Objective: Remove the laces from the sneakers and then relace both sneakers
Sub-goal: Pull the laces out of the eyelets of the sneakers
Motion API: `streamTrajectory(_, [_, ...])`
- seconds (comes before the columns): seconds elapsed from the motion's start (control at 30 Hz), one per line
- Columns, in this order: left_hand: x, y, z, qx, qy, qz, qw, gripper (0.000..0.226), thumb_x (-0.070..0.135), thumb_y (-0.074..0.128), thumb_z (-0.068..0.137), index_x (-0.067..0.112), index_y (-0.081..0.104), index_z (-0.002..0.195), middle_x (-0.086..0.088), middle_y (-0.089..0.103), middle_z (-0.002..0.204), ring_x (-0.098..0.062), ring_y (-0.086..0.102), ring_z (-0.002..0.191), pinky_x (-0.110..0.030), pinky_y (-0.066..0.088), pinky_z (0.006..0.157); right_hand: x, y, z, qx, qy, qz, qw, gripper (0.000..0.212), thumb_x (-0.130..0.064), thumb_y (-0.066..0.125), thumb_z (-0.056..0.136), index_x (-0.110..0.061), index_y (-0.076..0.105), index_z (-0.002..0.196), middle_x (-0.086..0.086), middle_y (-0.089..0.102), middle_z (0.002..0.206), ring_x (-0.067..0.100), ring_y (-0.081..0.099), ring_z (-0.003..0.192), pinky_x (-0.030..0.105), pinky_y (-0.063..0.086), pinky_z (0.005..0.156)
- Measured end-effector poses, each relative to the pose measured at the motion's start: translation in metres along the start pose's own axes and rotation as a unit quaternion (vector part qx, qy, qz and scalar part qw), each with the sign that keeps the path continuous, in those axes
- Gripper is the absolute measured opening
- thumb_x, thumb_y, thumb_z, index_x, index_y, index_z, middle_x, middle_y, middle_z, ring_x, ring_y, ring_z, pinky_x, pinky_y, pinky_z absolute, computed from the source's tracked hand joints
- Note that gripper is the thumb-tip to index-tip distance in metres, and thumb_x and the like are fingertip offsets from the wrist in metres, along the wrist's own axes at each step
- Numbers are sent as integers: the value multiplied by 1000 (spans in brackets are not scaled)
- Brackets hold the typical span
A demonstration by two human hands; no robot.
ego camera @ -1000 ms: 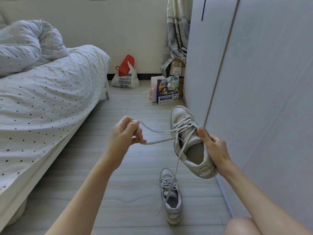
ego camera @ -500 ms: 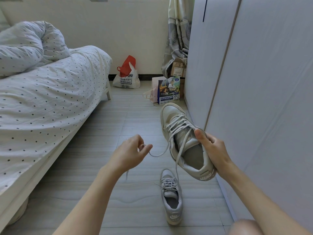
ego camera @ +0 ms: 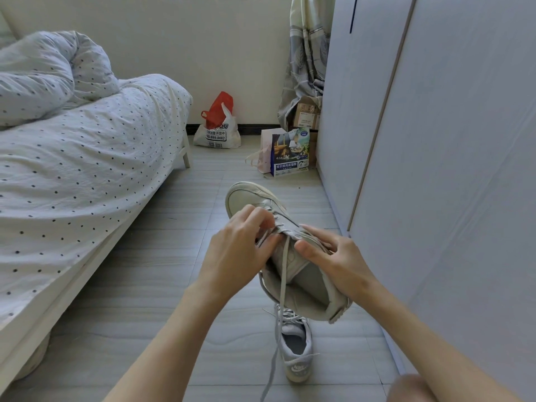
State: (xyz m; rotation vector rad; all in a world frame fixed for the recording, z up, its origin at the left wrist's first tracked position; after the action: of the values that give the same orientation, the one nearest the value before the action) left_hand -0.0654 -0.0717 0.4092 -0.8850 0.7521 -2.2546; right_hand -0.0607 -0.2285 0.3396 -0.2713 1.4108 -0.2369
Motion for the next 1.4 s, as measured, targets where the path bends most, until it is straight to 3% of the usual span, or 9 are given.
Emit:
streamTrajectory(0.13, [8,1,-2,-2,29,27,999,9,14,64,83,16,56,80,12,53,77,-9,50,67,-35,50,55,1,3,-1,-20,-1,-2,1000,43,-72,64,58,-54,60,97,-32,61,103,-13,56,104,7,43,84])
streamTrajectory(0.33, [-60,-2,-1,20,-218,-117,969,20,10,62,82,19,48,95,2,59,86,-8,58,76,-25,48,65,2,-7,2,-6,13,87,996,49,-62,62,64,-35,68,104,-17,73,90,-2,67,87,9,49,70])
streamTrajectory(0.5, [-17,16,-3,-82,-37,-53,995,46,10,64,84,20,51,127,9,48,103,-5,47,91,-21,43,84,8,-6,1,-20,15,21,999,59,-76,63,56,-44,64,106,-24,68,101,-5,61,102,15,48,88])
streamTrajectory(0.67, [2,15,1,-57,24,-68,996,8,13,66,85,13,72,90,10,58,87,-7,53,82,-27,48,75,13,0,0,-49,24,-39,998,43,-73,63,55,-54,61,94,-29,64,98,-9,59,101,19,45,92])
streamTrajectory(0.83, [-37,2,6,54,-143,-78,985,6,11,56,91,12,61,88,12,54,80,-4,52,72,-15,41,64,12,-1,2,-47,23,-11,999,44,-71,62,58,-48,64,95,-23,68,103,-6,60,103,22,46,95])
streamTrajectory(0.93, [-78,-11,-6,147,-302,-161,928,6,13,48,96,13,54,94,4,58,80,-7,53,71,-17,38,63,13,-8,3,-33,27,4,999,50,-71,60,58,-44,65,99,-22,68,104,-5,61,103,23,46,96])
streamTrajectory(1.03, [-98,-8,-16,120,-369,-177,904,7,13,48,96,14,54,99,1,61,89,-13,56,82,-23,39,71,17,-13,3,-19,34,-5,999,54,-70,60,58,-41,65,103,-20,67,107,-3,60,106,22,45,97])
streamTrajectory(1.23, [-34,14,1,-78,-98,-73,989,41,23,64,86,26,56,126,7,51,114,-13,50,105,-29,44,90,14,-8,0,-36,31,-38,998,45,-80,62,52,-55,64,89,-32,65,97,-10,57,104,15,42,89])
streamTrajectory(1.4, [-5,23,0,-103,-9,-39,994,17,23,66,85,27,71,101,11,56,95,-6,50,86,-33,49,75,8,1,0,-56,11,-60,997,40,-85,59,51,-66,59,86,-36,64,97,-13,57,101,16,44,89])
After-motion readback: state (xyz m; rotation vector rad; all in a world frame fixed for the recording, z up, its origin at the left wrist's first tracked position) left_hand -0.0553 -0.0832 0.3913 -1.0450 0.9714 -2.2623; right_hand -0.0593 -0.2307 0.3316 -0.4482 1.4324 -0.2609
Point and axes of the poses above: each hand's wrist, its own z-axis towards the middle knuckle, its own y-axis out of the palm, x = y × z, the point moved 9 cm from there along z, towards the middle knuckle
